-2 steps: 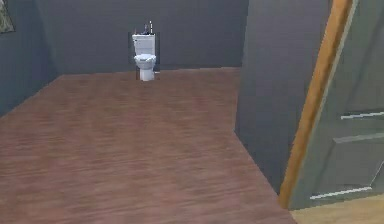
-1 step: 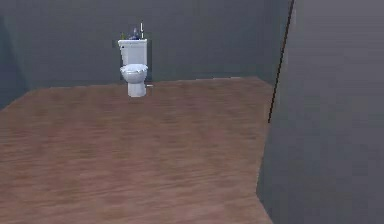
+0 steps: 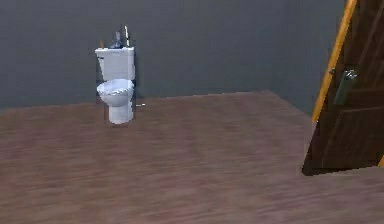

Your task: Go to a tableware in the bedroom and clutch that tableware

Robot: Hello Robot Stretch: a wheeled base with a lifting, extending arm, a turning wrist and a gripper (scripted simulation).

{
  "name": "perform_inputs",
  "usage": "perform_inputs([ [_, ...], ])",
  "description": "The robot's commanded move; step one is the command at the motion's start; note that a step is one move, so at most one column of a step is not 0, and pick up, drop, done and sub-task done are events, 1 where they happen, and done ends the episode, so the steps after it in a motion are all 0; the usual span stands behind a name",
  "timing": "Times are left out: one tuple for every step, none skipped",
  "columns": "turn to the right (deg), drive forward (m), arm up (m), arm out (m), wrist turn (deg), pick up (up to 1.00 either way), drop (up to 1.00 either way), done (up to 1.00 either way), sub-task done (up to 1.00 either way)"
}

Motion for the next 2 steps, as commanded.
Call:
perform_inputs([
  [0.0,0.45,0.0,0.0,0.0,0.0,0.0,0.0,0.0],
  [27.0,0.0,0.0,0.0,0.0,0.0,0.0,0.0,0.0],
])
